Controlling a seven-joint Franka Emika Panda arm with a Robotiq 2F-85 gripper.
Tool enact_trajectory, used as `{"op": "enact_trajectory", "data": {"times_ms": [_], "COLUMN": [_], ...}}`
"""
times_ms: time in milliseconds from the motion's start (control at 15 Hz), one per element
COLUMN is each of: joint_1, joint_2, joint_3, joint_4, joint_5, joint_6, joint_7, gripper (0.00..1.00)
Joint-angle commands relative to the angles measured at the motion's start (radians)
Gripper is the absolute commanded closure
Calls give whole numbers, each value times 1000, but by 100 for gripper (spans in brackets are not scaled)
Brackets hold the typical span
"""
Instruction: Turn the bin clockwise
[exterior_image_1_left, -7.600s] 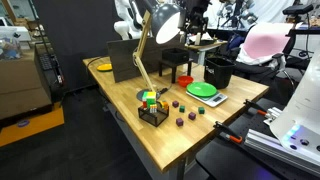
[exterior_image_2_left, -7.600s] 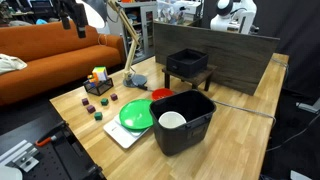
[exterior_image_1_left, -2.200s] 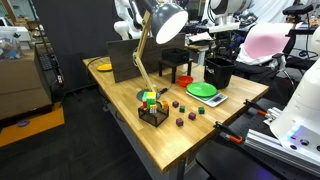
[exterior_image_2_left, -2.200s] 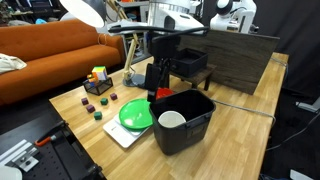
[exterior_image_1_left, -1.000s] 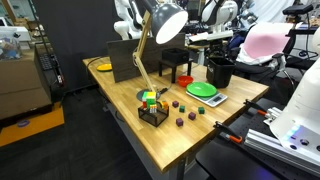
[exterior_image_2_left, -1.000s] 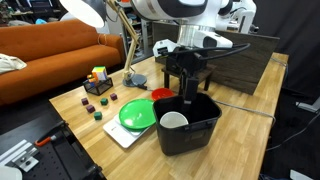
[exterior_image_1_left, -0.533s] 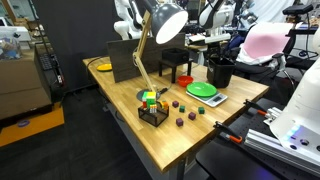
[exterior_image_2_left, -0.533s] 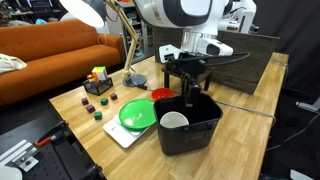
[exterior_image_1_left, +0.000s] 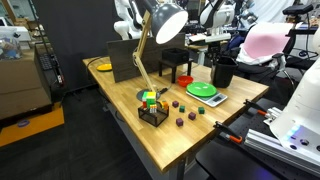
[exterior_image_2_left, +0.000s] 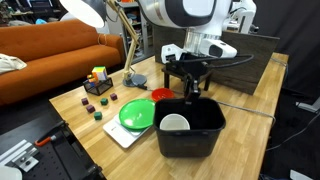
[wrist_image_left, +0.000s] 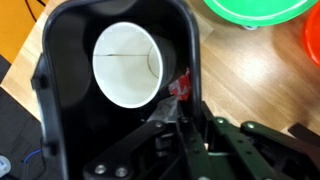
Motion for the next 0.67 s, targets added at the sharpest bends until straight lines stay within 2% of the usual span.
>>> {"op": "enact_trajectory", "data": {"times_ms": [0, 67, 600], "joint_1": [10, 11, 2], "joint_2": [6, 5, 8], "joint_3": [-13, -14, -38], "joint_4": [7, 7, 31], "joint_5": [28, 28, 70], "joint_6": [-4, -6, -18], "joint_7": [-15, -14, 31], "gripper": [100, 98, 98]}}
